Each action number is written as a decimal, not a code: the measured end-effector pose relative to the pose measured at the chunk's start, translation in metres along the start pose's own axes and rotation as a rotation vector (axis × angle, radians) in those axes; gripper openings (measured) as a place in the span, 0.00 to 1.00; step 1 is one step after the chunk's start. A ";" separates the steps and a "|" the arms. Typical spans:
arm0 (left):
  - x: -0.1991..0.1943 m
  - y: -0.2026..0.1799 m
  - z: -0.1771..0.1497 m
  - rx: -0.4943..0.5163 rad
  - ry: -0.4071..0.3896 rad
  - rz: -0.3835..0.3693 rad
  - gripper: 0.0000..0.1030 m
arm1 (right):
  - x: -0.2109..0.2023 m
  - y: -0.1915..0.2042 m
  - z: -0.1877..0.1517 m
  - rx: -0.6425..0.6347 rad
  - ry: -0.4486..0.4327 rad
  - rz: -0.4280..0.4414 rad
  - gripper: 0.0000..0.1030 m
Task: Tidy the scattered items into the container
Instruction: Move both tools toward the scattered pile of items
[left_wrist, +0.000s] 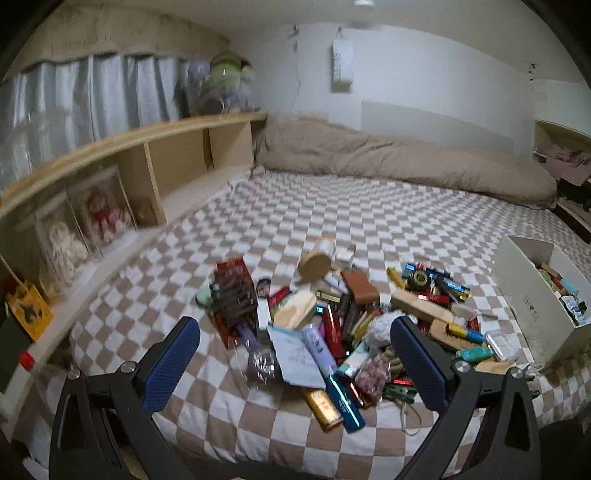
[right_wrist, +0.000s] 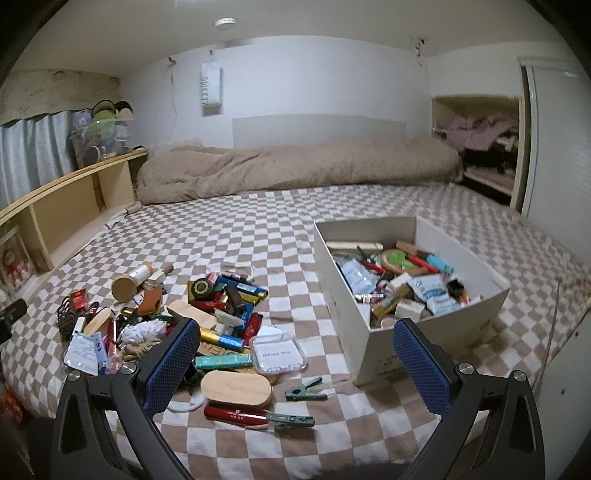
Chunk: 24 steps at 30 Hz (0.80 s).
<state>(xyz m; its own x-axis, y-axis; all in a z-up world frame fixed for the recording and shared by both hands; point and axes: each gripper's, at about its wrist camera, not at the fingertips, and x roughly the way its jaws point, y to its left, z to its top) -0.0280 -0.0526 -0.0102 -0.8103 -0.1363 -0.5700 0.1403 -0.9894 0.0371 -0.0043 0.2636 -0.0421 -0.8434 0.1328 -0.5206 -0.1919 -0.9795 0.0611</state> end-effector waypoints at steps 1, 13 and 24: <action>0.004 0.000 -0.003 0.004 0.013 0.005 1.00 | 0.003 -0.001 -0.002 0.005 0.008 0.000 1.00; 0.036 -0.016 -0.038 0.128 0.100 0.003 1.00 | 0.033 -0.018 -0.031 0.079 0.057 -0.030 1.00; 0.059 -0.024 -0.056 0.156 0.186 -0.047 1.00 | 0.064 -0.004 -0.068 -0.018 0.253 0.010 1.00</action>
<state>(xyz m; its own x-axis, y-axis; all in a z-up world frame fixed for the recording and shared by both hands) -0.0473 -0.0342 -0.0905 -0.6933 -0.0929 -0.7146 0.0040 -0.9921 0.1250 -0.0231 0.2659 -0.1340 -0.6922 0.0827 -0.7169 -0.1729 -0.9835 0.0535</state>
